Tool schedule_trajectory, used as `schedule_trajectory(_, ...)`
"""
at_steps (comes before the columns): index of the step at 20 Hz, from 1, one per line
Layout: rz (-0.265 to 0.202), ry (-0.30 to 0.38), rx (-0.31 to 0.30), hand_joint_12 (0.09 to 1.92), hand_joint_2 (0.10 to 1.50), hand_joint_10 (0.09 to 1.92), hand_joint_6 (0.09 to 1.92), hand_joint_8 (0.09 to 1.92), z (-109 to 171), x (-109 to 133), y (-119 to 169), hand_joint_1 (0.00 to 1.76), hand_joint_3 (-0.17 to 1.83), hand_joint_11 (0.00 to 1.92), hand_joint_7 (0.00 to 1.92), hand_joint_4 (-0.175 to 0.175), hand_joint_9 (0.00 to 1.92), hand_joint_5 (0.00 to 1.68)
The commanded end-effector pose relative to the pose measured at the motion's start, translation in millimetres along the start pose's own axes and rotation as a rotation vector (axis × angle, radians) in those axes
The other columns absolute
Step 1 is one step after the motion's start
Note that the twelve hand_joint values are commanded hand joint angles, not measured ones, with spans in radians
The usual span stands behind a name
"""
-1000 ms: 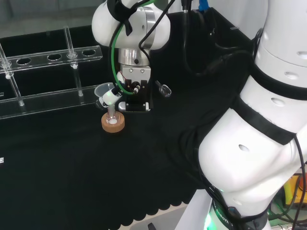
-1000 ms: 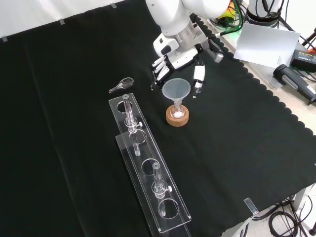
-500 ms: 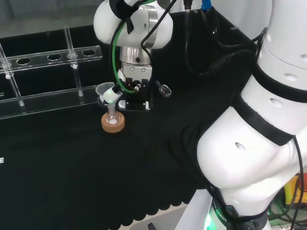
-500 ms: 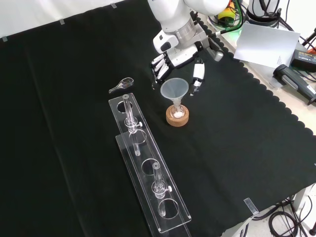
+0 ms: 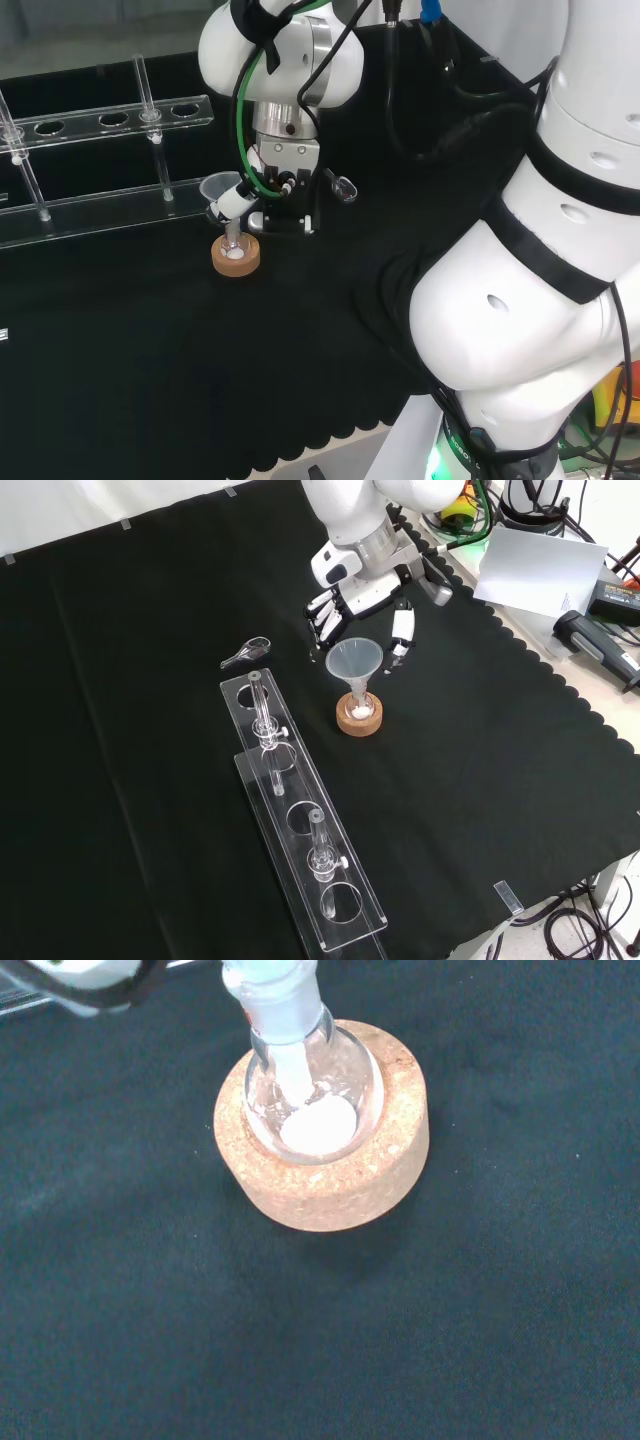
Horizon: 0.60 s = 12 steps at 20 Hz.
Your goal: Remove the funnel from the round-bottom flask.
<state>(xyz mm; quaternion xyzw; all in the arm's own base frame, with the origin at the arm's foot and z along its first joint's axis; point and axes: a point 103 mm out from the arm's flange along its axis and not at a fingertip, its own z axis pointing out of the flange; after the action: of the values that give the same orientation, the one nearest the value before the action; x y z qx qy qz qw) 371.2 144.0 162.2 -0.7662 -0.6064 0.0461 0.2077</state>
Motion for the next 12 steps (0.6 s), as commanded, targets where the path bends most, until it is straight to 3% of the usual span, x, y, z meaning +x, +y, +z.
schedule_trajectory(1,-0.001,0.027,-0.030,1.44,0.61,0.78,0.09,0.60,1.4,-0.2,-0.9,0.74,0.47,0.00,0.67,-0.029,0.39,0.50)
schedule_trajectory(12,-0.002,0.026,-0.065,1.46,0.61,0.75,0.09,0.62,-1.3,0.5,-2.4,0.77,0.51,0.00,0.71,-0.009,0.43,0.55)
